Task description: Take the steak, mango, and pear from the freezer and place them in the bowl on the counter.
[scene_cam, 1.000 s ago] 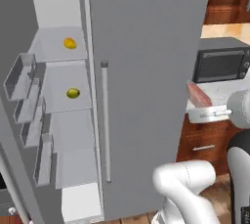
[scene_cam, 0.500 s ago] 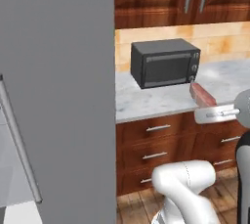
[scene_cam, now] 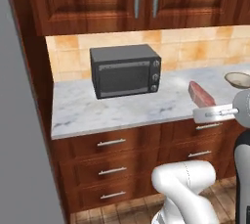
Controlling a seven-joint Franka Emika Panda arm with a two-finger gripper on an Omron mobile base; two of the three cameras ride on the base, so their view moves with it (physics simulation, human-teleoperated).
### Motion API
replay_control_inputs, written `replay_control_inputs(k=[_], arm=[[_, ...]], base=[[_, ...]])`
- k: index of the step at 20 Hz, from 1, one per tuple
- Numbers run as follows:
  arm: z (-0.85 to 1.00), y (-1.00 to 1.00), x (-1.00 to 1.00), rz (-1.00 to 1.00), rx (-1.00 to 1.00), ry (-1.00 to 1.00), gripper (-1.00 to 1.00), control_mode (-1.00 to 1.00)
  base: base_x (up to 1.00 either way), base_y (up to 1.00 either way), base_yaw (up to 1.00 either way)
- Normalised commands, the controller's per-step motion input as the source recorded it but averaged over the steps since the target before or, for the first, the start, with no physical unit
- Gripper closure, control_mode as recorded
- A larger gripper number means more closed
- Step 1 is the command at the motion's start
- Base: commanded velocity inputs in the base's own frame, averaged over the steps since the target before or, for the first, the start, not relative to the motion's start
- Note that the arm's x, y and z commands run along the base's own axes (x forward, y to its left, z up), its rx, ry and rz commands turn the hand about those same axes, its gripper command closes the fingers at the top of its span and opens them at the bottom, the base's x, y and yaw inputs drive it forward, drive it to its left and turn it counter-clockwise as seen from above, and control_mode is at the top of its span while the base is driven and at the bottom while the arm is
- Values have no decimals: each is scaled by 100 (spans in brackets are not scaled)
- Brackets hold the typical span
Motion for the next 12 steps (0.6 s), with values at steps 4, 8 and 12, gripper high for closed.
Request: replay_control_inputs(k=[4, 8, 12], arm=[[0, 0, 0, 0, 0, 0, 100, 100], [0, 0, 0, 0, 0, 0, 100, 100], [0, 0, 0, 0, 0, 0, 100, 100]], base=[[0, -100, 9], [1, -100, 7], [0, -100, 5]])
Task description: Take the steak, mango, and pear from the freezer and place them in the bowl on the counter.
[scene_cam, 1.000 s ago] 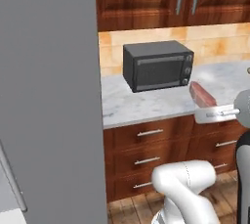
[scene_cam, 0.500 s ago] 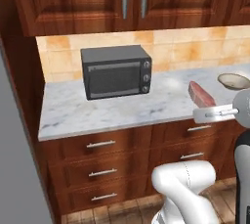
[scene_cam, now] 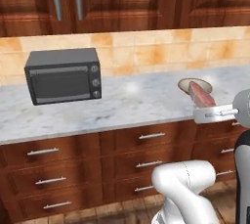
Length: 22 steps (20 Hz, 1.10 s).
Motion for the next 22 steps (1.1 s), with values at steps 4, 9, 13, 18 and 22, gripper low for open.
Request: replay_control_inputs(k=[4, 9, 13, 18, 22], arm=[[0, 0, 0, 0, 0, 0, 100, 100], [0, 0, 0, 0, 0, 0, 100, 100], [0, 0, 0, 0, 0, 0, 100, 100], [0, 0, 0, 0, 0, 0, 100, 100], [0, 0, 0, 0, 0, 0, 100, 100]], base=[[4, -100, 3], [23, -91, 5], [56, -30, 10], [67, -35, 9], [3, -29, 3]])
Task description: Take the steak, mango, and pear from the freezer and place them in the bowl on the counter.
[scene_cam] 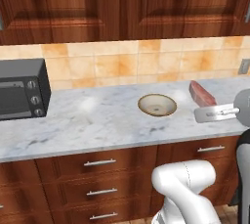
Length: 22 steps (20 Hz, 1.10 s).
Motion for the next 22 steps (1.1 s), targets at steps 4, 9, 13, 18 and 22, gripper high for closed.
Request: replay_control_inputs(k=[4, 9, 13, 18, 22], arm=[[0, 0, 0, 0, 0, 0, 100, 100], [0, 0, 0, 0, 0, 0, 100, 100], [0, 0, 0, 0, 0, 0, 100, 100], [-5, -7, 0, 0, 0, 1, 100, -100], [-54, -38, 4, 0, 0, 3, 100, -100]], base=[[24, -2, 3], [35, -10, 9], [58, -4, 5], [2, -17, 2], [0, 0, 0]])
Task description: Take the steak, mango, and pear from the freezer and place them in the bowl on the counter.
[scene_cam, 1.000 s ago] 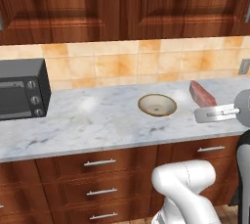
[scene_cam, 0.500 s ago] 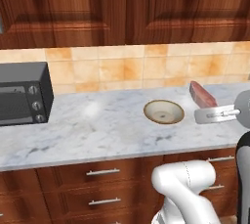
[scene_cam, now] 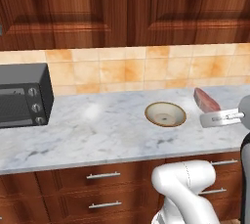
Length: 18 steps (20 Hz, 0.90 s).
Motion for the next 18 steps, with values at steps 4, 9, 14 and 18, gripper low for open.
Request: replay_control_inputs(k=[4, 9, 14, 18], arm=[[-51, -42, 42, 2, 3, 1, 100, -100], [-58, -23, 82, 1, 0, 7, 100, -100], [-62, -25, 66, 0, 0, 1, 100, -100], [-45, -27, 53, 0, 0, 4, 100, -100]], base=[[0, 0, 0], [0, 0, 0], [0, 0, 0], [0, 0, 0]])
